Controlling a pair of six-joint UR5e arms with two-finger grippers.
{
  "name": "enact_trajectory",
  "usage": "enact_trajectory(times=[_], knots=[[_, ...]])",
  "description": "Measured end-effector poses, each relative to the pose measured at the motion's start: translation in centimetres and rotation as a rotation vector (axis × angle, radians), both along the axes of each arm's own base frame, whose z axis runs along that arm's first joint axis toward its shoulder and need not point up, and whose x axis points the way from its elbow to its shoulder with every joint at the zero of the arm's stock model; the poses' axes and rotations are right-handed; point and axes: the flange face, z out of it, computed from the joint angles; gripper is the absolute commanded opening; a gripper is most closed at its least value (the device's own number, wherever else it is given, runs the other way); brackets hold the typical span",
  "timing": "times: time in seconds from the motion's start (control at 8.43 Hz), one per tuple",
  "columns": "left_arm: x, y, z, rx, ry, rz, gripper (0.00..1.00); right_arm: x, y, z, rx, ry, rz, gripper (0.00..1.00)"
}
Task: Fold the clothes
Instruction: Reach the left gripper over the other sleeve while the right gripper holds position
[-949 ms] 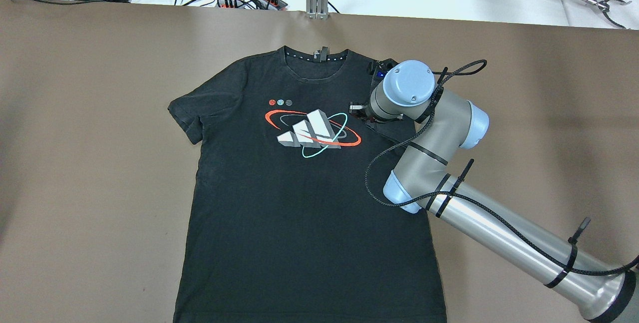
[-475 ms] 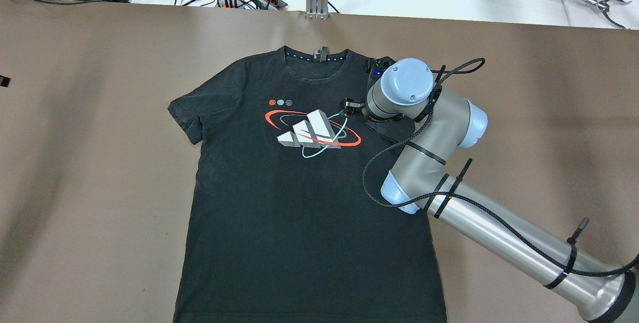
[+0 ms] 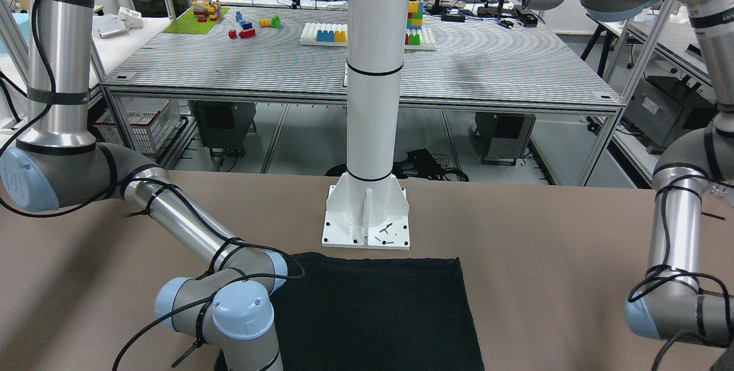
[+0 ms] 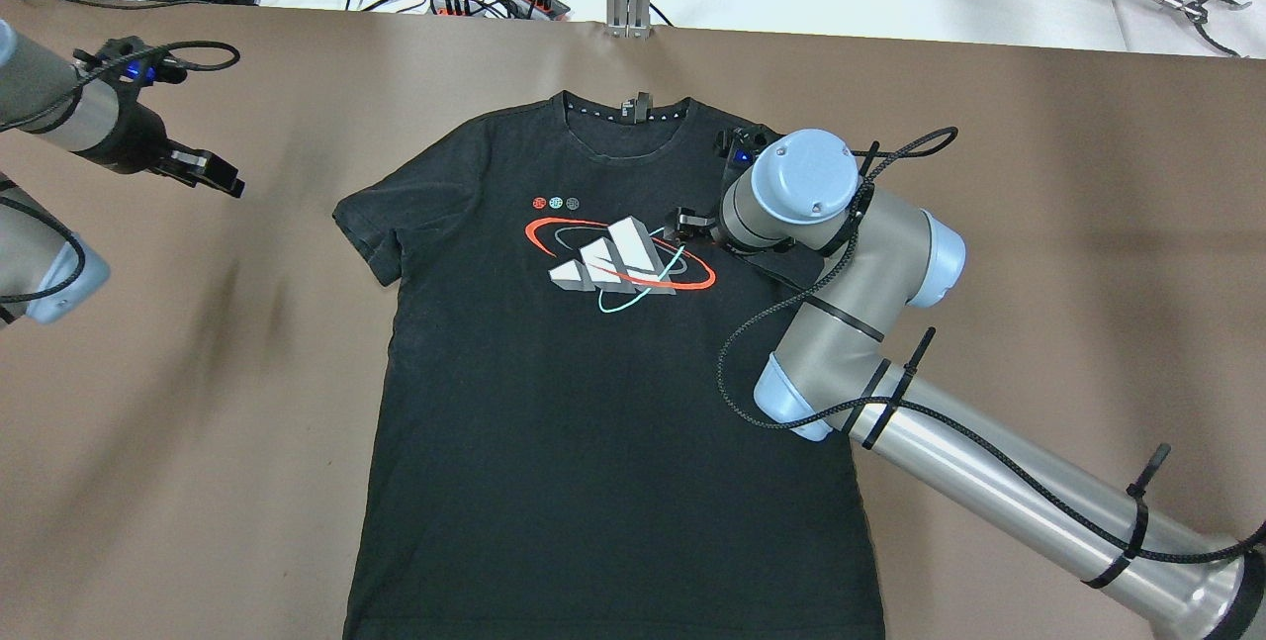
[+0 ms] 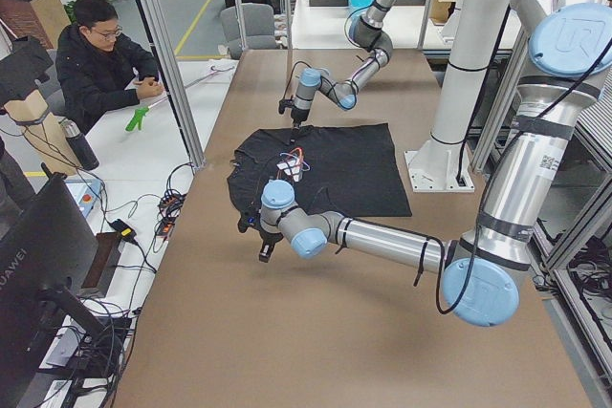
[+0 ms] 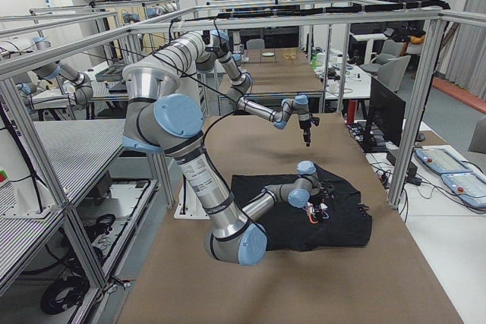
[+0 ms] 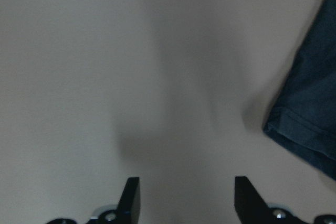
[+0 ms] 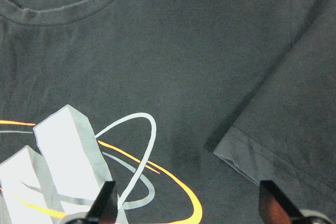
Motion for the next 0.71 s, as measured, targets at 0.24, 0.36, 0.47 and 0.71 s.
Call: enact_trajectory(times=[0.24,0.36,0.47,0.71], knots=[[3.7,-1.4,-0.7,-0.028,0.006,0.021,0.50,-0.1,0.2,0.4,0.000,0.003,-0.002,0.94],[5.1,-2.1,-1.2,-0.039,0.011,0.026,0.50,-0.1,0.2,0.6,0.001,0.004,-0.002,0.94],[6.4,-2.7,-1.9,-0.051,0.016,0.030,0.49,-0.1,0.3,0.6,0.003,0.005,-0.004,0.94],[9.0,-3.8,-3.0,-0.069,0.023,0.037,0.48,-0.1,0.3,0.6,0.006,0.005,-0.008,0.94]])
